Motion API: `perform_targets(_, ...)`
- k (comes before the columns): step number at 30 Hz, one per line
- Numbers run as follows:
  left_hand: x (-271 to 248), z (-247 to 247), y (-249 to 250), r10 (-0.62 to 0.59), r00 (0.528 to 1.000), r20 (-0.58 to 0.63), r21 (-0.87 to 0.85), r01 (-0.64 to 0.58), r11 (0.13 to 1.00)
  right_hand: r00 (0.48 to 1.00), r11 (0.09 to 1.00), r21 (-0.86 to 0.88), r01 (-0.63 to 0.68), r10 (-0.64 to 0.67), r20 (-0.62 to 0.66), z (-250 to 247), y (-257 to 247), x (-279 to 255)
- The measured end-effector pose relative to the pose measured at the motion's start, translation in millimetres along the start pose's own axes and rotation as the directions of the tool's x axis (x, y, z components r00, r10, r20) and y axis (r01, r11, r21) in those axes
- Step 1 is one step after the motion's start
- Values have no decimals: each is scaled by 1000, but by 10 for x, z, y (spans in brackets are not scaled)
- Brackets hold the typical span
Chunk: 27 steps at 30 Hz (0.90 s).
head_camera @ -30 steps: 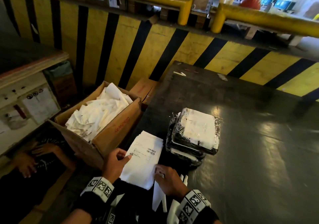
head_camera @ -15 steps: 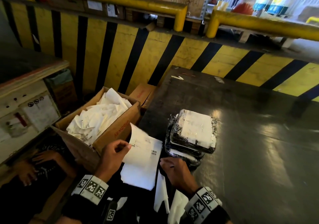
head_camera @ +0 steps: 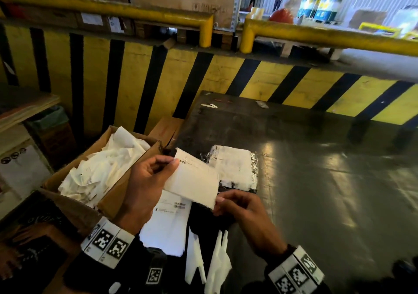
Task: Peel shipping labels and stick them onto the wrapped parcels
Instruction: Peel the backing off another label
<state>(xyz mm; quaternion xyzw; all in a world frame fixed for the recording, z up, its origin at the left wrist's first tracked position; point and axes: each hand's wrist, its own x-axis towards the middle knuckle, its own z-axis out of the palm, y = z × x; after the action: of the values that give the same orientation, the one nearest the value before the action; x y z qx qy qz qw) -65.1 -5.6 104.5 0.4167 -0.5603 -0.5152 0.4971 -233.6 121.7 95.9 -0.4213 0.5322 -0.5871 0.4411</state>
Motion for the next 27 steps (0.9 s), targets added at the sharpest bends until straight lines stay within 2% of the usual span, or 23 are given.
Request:
perform_targets(4, -16, 144, 78, -3, 1000, 10, -93, 4, 996, 1000, 1000, 15, -15, 15, 21, -115, -114, -105)
perform_targets(8, -50, 250, 125, 33, 999, 39, -77, -30, 997, 1000, 999, 33, -3, 2, 21, -163, -163, -184)
perform_targets(12, -71, 291, 117, 19, 998, 55, -73, -15, 997, 999, 998, 43, 35, -35, 9, -195, -184, -213)
perform_targets(16, -61, 273, 51, 10, 999, 33, 38, -11, 999, 998, 997, 35, 62, -63, 19, -197, -222, -235)
perform_targets(19, -115, 236, 69, 128, 991, 34, 163, -132, 978, 996, 996, 19, 87, -88, 28, -194, -249, -231)
perform_targets(21, -219, 223, 173, 225, 963, 148, 185, -250, 950, 993, 994, 2, 107, -107, 44, -165, -288, -222)
perform_targets(24, -452, 266, 346, 240, 878, 415, 144, -323, 935, 990, 991, -54, 122, -118, 77, -100, -346, -204)
perform_targets(25, -514, 287, 372, 236, 852, 468, 147, -338, 930, 989, 989, -74, 126, -119, 90, -77, -353, -197)
perform_targets(27, -591, 317, 384, 232, 832, 504, 175, -361, 916, 986, 983, -116, 142, -129, 108, -36, -349, -191)
